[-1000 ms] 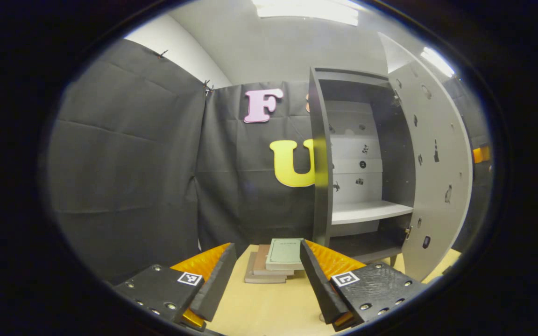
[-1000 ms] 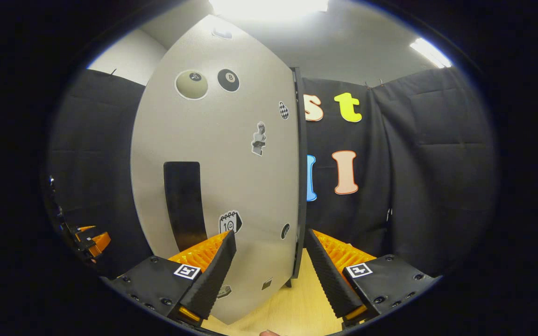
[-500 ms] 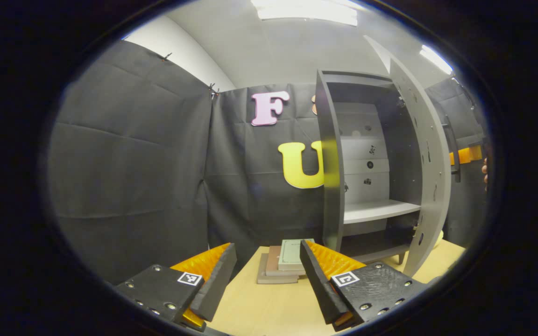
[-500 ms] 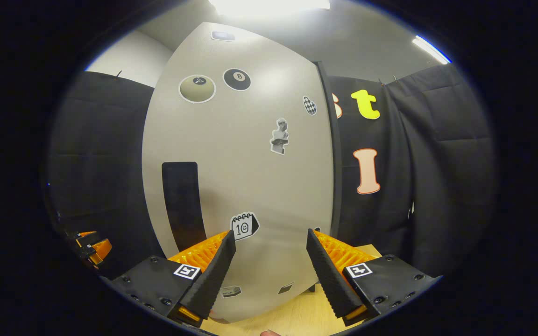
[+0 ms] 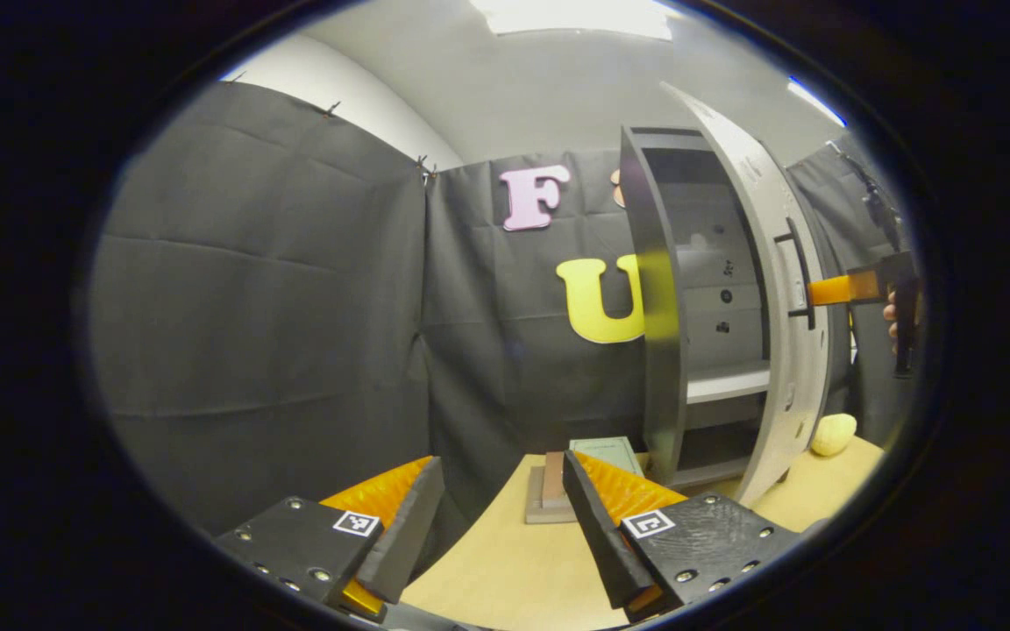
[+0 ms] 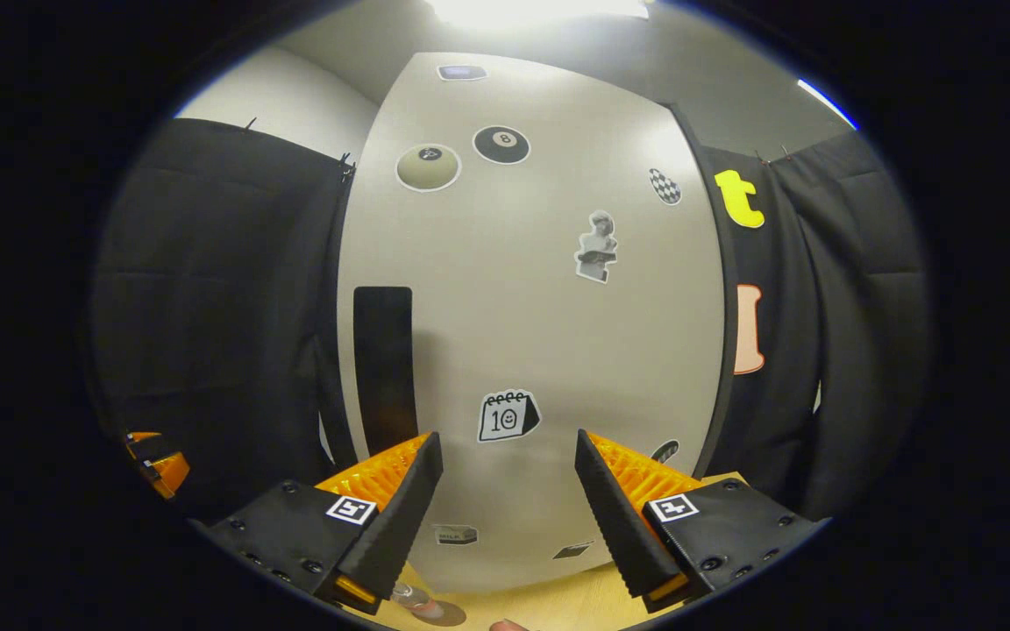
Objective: Open the cabinet door with the right hand, grasp the bottle in the cabinet with the left hand and place it on the coaster, then close the cabinet door with the right hand.
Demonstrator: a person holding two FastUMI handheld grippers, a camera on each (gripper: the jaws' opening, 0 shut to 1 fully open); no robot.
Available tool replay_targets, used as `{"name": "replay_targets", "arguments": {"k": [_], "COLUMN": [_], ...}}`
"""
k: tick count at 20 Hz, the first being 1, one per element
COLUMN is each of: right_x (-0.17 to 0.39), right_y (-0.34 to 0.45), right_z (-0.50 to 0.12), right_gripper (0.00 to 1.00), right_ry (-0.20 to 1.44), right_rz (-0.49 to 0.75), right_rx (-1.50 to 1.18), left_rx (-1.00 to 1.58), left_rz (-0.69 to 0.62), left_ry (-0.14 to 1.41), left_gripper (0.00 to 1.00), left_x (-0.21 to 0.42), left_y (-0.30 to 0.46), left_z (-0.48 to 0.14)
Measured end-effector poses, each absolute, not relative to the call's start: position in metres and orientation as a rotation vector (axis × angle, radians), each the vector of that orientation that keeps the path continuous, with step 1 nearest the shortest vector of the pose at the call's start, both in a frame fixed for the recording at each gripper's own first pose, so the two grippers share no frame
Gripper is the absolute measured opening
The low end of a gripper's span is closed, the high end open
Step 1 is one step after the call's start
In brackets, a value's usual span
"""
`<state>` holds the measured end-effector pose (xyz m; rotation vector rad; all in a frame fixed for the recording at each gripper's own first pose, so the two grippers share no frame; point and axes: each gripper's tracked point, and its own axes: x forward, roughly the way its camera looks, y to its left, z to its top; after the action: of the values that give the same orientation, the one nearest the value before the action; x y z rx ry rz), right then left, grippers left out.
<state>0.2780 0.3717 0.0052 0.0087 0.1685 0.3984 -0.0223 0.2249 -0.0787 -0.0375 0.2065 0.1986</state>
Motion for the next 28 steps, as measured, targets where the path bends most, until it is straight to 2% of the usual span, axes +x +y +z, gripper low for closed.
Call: {"name": "replay_targets", "arguments": {"k": [5,7,13,21,22,25,27,28], "right_x": [0.284,0.282,0.278,0.232,0.227,0.212,0.203,0.199], "right_y": [0.379,0.379,0.365,0.292,0.281,0.246,0.222,0.211], "right_z": [0.003,0.002,0.001,0.012,0.014,0.019,0.022,0.024], "right_gripper": [0.97,0.97,0.97,0.97,0.97,0.97,0.97,0.97], "right_ry": [0.184,0.188,0.204,0.191,0.183,0.161,0.141,0.130], "right_rz": [0.372,0.374,0.368,0.332,0.318,0.290,0.263,0.248], "right_rx": [0.023,0.032,0.051,0.003,-0.010,-0.042,-0.067,-0.077], "left_rx": [-0.030,-0.027,-0.020,0.014,0.015,0.018,0.008,0.004], "left_rz": [0.197,0.184,0.138,0.087,0.079,0.060,0.041,0.032], "left_ry": [0.218,0.215,0.192,0.132,0.125,0.118,0.120,0.120], "left_gripper": [0.82,0.85,0.82,0.82,0.84,0.82,0.84,0.82], "left_x": [-0.025,-0.021,-0.004,0.020,0.026,0.036,0.042,0.045], "left_y": [0.223,0.216,0.188,0.148,0.145,0.128,0.110,0.103], "left_z": [-0.080,-0.079,-0.066,-0.031,-0.031,-0.027,-0.024,-0.023]}}
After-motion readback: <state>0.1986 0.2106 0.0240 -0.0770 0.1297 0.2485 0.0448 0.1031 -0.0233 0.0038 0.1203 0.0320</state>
